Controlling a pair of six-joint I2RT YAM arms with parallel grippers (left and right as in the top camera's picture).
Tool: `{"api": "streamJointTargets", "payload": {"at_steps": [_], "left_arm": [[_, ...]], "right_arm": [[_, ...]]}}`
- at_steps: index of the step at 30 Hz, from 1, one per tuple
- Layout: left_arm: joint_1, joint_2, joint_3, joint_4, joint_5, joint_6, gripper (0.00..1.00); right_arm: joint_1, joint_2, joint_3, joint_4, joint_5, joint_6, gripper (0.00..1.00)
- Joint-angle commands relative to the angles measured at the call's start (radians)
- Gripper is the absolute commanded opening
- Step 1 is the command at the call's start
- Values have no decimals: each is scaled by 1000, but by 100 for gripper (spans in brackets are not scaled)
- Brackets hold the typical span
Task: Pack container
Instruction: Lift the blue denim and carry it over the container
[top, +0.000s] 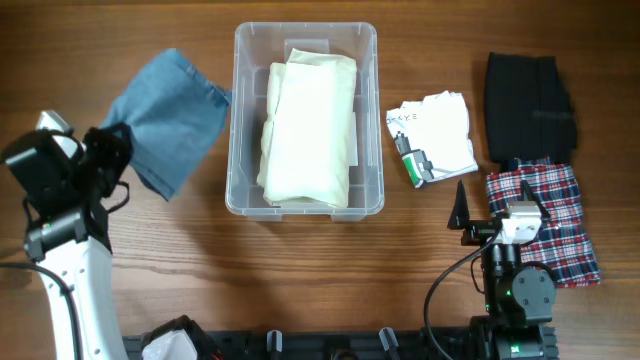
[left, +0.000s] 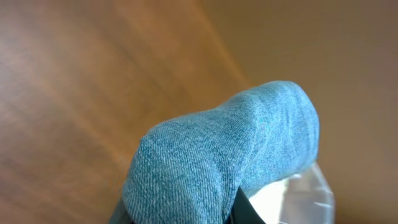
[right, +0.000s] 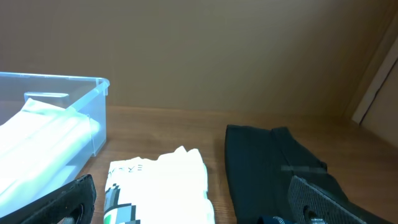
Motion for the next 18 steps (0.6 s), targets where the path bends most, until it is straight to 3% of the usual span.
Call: {"api": "streamJointTargets", "payload": {"at_steps": [1, 9, 18], "left_arm": [[-18, -34, 164, 30, 195, 1, 4], [-197, 30, 376, 29, 296, 0, 4], [-491, 315, 610, -2, 296, 0, 4]], "right_arm": [[-3, -4, -1, 3, 5, 9, 100], [-3, -4, -1, 3, 5, 8, 100], [-3, -4, -1, 3, 5, 9, 100]]}}
